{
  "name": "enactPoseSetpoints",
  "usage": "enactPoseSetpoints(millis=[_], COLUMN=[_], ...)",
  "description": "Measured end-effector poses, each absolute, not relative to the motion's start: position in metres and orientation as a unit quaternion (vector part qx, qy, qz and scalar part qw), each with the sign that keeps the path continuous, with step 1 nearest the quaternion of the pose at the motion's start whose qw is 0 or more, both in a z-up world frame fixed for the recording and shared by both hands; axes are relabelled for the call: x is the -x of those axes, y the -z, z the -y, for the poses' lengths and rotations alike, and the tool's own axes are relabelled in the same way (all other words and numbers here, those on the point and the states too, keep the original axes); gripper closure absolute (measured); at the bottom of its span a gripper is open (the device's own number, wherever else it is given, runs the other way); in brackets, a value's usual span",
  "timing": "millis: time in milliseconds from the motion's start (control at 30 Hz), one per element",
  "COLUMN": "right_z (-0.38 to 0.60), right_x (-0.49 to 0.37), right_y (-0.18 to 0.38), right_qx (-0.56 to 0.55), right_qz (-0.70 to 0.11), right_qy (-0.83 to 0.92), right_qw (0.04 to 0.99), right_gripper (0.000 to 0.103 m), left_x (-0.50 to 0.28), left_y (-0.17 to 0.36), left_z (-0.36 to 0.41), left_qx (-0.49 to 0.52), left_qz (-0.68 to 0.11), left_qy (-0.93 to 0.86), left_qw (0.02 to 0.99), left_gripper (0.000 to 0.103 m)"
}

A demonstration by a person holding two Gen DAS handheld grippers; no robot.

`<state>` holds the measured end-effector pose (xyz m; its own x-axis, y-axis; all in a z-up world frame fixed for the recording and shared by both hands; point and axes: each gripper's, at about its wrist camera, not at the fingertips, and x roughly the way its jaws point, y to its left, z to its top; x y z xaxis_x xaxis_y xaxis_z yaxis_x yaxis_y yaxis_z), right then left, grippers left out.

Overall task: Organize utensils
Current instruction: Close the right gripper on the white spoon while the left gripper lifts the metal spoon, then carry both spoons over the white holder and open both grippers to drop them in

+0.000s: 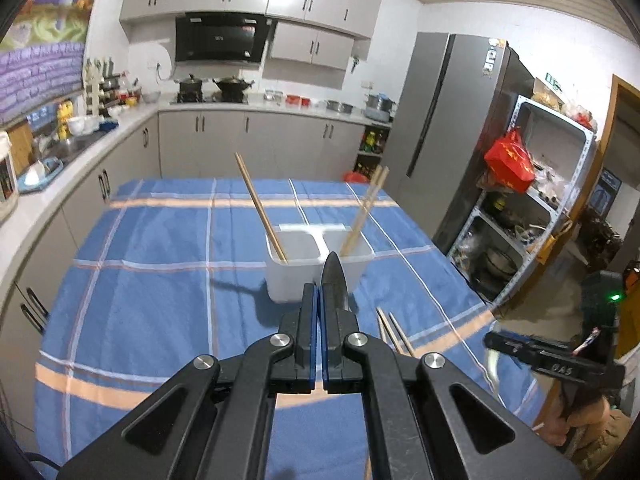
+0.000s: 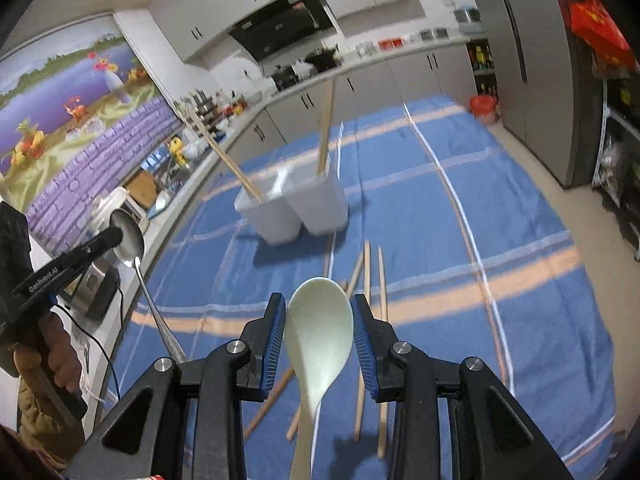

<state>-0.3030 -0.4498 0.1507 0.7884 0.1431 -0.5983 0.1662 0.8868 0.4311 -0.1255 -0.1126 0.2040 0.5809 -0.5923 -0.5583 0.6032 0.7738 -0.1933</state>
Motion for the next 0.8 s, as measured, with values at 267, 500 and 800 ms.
enactPoseSetpoints(millis=[267,500,800], right_z=[0.458,0.443,0.433], right_x=[0.243,0.156,0.057], right_y=[-0.221,-0.249,-0.218], right_qx=[-0.222,-0.162,-0.078], right_qz=[-0.237,-0.178,-0.154], right_qy=[-0.002,0.036,0.115], right_qw=[0.946,0.970,0.978], right_gripper=[0.067,0.067,0.067], left_x=[0.079,0.019,-0.038], left_y=[-0.252,-0.257,-0.220], left_z=[0.128,0.170,0.228], left_qx=[-0.014,-0.036,-0.107], left_qz=[-0.262,-0.234,-0.206], left_qy=[0.304,0.262,0.222], left_qw=[0.916,0.935,0.947], left_gripper=[0.102,0.102,0.102])
